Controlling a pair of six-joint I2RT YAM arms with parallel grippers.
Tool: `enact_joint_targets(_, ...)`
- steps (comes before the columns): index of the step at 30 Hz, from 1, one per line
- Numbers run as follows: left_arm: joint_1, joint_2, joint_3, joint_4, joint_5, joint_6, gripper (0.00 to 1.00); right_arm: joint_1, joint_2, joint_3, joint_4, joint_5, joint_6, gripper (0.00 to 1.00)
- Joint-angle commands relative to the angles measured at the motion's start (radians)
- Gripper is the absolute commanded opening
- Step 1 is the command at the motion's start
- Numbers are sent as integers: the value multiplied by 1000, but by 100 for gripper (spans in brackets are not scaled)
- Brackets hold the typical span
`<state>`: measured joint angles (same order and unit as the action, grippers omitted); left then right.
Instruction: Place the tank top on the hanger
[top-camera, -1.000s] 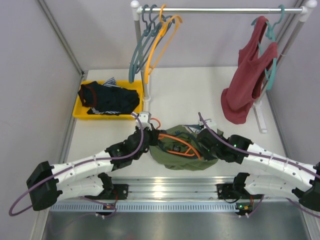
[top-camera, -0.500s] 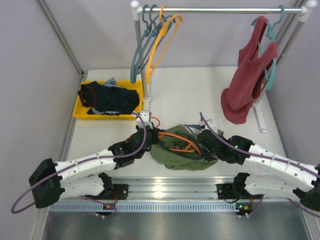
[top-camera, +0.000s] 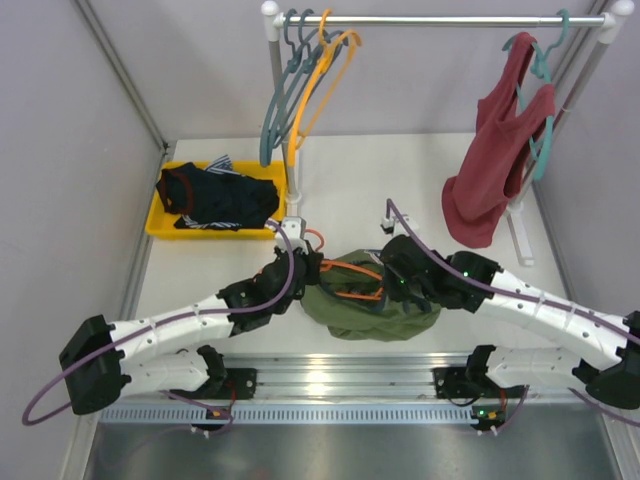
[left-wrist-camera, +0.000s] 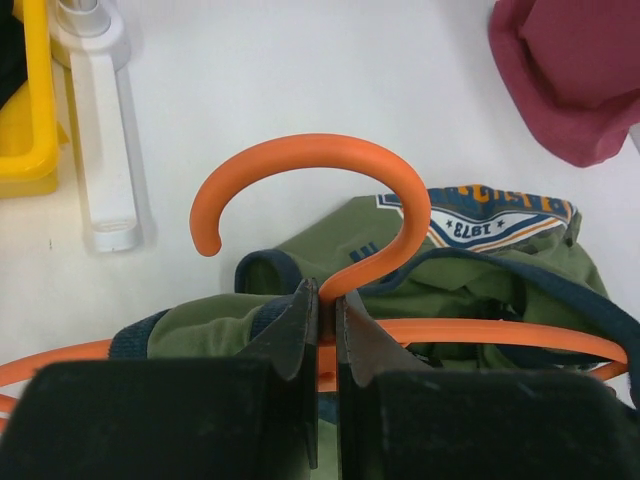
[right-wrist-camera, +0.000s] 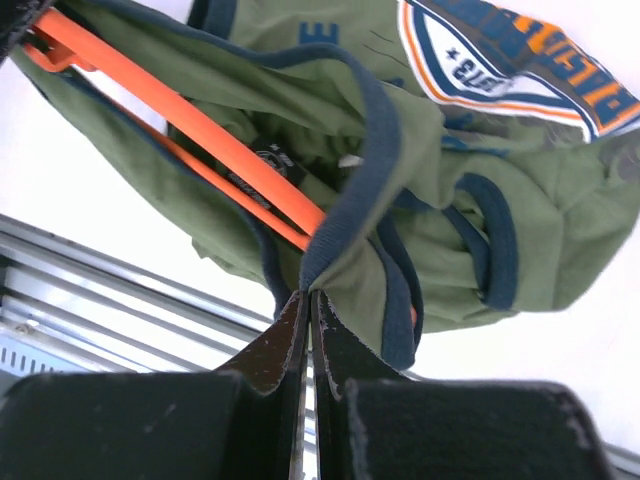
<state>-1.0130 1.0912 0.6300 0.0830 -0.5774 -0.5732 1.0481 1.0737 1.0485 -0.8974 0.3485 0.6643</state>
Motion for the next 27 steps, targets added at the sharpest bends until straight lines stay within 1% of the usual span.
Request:
enact_joint_targets(1, -22, 1, 73, 66, -41, 27, 0, 32, 57, 94, 84, -40, -40, 0)
enact_joint_targets(8, -68, 10, 86, 66, -128, 24, 0, 63, 108, 206, 98, -17, -57, 0)
enact_joint_targets(12, -91, 3, 97, 78, -125, 35, 0, 62, 117, 263, 75, 13, -83, 1)
enact_joint_targets(13, -105, -2, 108, 81, -127, 53, 0, 64, 120, 266, 68, 24, -91, 4)
enact_joint_targets(15, -113, 1, 122, 78, -127, 68, 0, 61, 115, 269, 71, 38, -101, 5)
enact_joint_targets(18, -128, 7, 137, 81, -119, 79, 0, 44, 103, 288, 98, 24, -127, 6)
enact_joint_targets(24, -185, 10, 181, 75, -134, 105, 0, -10, 97, 318, 89, 3, -169, 10)
enact_joint_targets(26, -200, 19, 192, 72, -133, 113, 0, -31, 80, 326, 92, -6, -187, 14)
enact_joint_targets(27, -200, 21, 195, 69, -133, 114, 0, -36, 63, 326, 95, -8, -198, 18)
